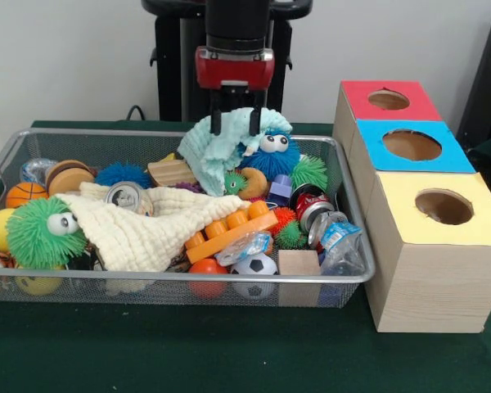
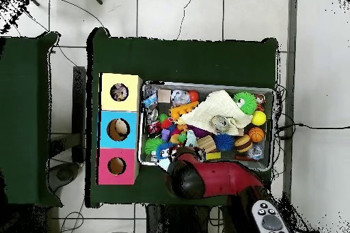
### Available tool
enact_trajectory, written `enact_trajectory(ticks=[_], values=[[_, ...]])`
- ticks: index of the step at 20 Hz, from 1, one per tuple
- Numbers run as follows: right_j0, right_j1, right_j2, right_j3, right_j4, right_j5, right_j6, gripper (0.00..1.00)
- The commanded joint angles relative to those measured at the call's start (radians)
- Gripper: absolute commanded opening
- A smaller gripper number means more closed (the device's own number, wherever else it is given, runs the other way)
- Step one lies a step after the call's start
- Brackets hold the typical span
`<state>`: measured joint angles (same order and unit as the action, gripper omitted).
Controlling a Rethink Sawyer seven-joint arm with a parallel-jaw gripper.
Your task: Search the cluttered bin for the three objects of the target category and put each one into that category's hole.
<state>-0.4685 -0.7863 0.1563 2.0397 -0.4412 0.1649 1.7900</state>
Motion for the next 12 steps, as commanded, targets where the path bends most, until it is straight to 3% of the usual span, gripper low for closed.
enact_trajectory(ticks=[1, 12], values=[[-0.006, 0.073, 0.074, -0.185, -0.084, 0.055, -0.060, 1.00], [-0.016, 0.232, 0.059, -0.355, -0.192, 0.010, -0.055, 1.00]])
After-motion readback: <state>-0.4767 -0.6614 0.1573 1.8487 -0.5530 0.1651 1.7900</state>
